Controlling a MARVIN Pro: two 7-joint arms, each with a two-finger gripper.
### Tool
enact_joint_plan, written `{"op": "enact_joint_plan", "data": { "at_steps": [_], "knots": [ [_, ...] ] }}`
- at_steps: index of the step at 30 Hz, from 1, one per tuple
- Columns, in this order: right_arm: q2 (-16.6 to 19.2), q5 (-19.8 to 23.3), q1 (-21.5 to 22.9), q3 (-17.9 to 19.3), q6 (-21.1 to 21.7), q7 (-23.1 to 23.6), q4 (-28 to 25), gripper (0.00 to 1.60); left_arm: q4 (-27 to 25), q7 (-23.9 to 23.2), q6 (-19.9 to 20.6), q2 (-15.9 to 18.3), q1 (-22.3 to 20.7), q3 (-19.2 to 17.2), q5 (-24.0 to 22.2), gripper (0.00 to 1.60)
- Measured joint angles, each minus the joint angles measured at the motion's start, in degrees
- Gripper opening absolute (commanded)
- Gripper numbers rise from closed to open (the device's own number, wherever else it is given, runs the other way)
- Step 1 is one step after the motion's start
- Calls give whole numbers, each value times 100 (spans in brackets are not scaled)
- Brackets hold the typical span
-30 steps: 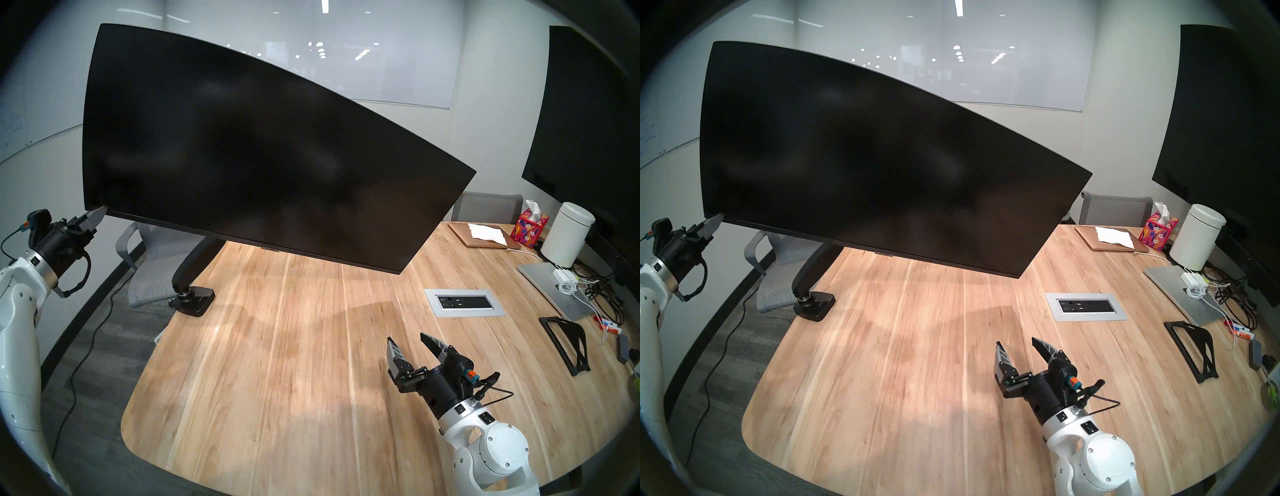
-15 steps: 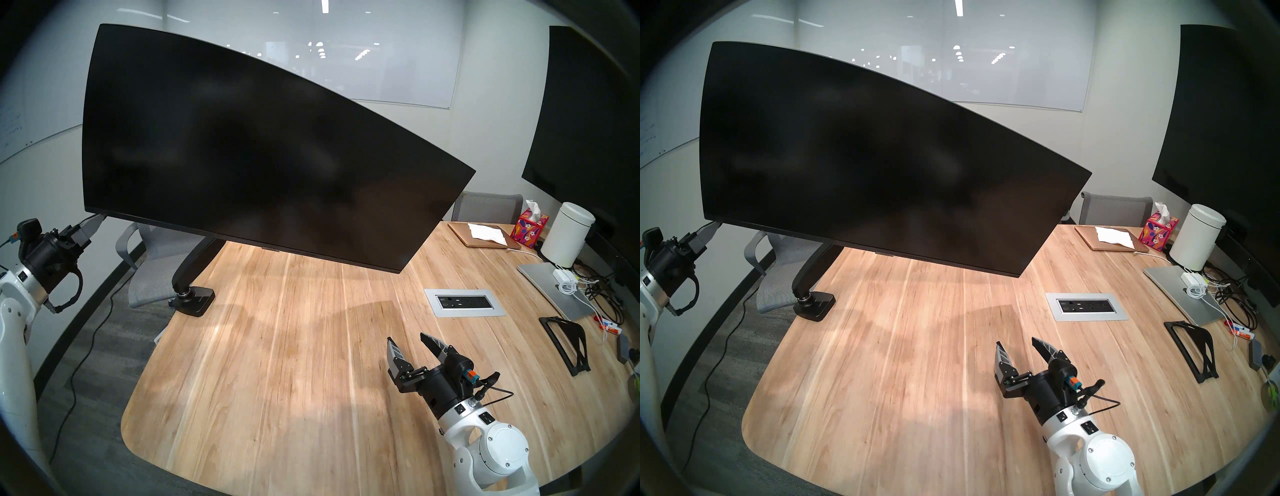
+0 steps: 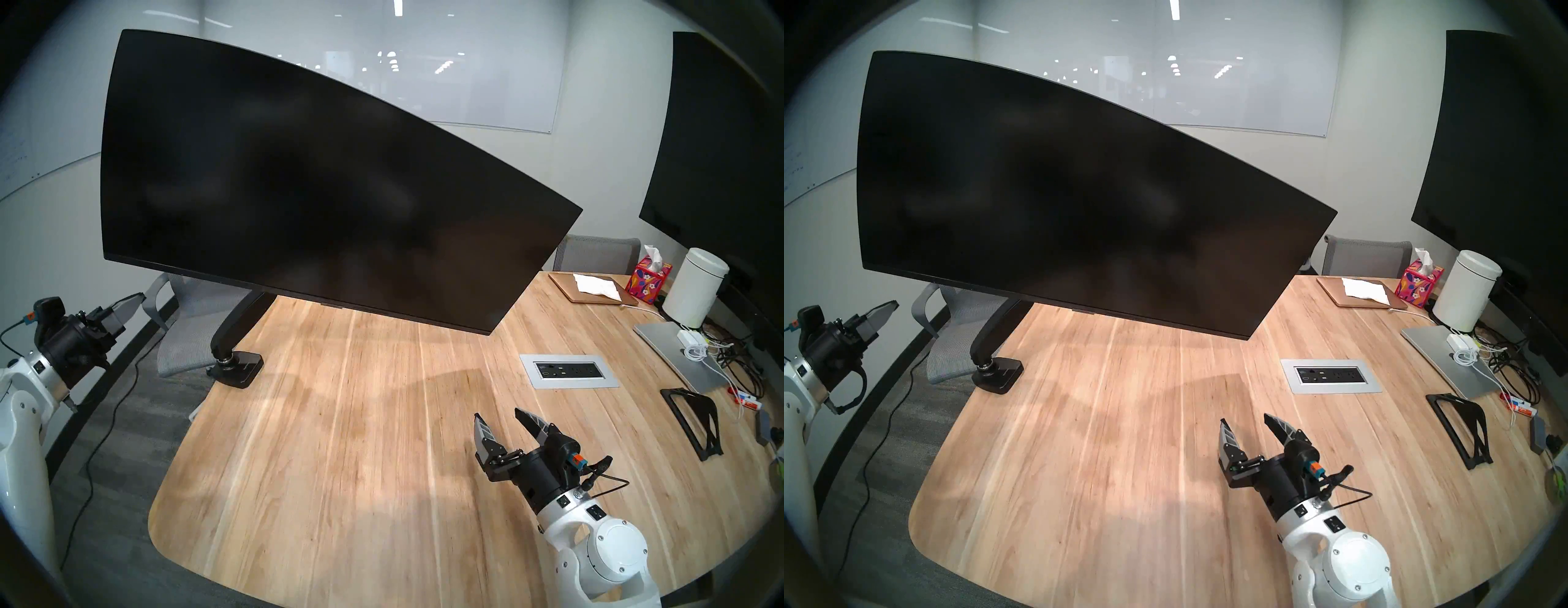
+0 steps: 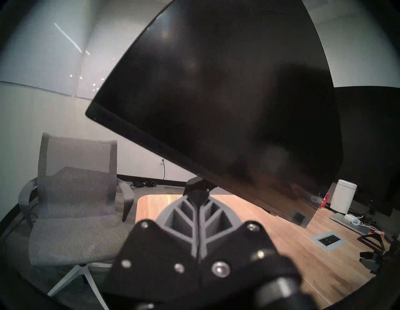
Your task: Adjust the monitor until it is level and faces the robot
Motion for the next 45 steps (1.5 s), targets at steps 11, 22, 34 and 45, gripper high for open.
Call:
{"op": "enact_joint_plan", "data": {
  "at_steps": [11, 22, 34, 45],
  "knots": [
    [-3, -2, 0, 1, 0, 3, 0, 160, 224, 16, -407, -140, 191, 564, 752, 0],
    [-7, -4, 0, 3, 0, 6, 0, 160, 423, -782, -1205, -147, 616, 858, 1133, 0],
    [-12, -6, 0, 4, 0, 10, 0, 160, 836, -2126, -1953, 248, 1020, 834, 1145, 0],
    [-15, -8, 0, 6, 1, 12, 0, 160, 1087, -2740, -2211, 395, 1035, 800, 1141, 0]
  ]
}}
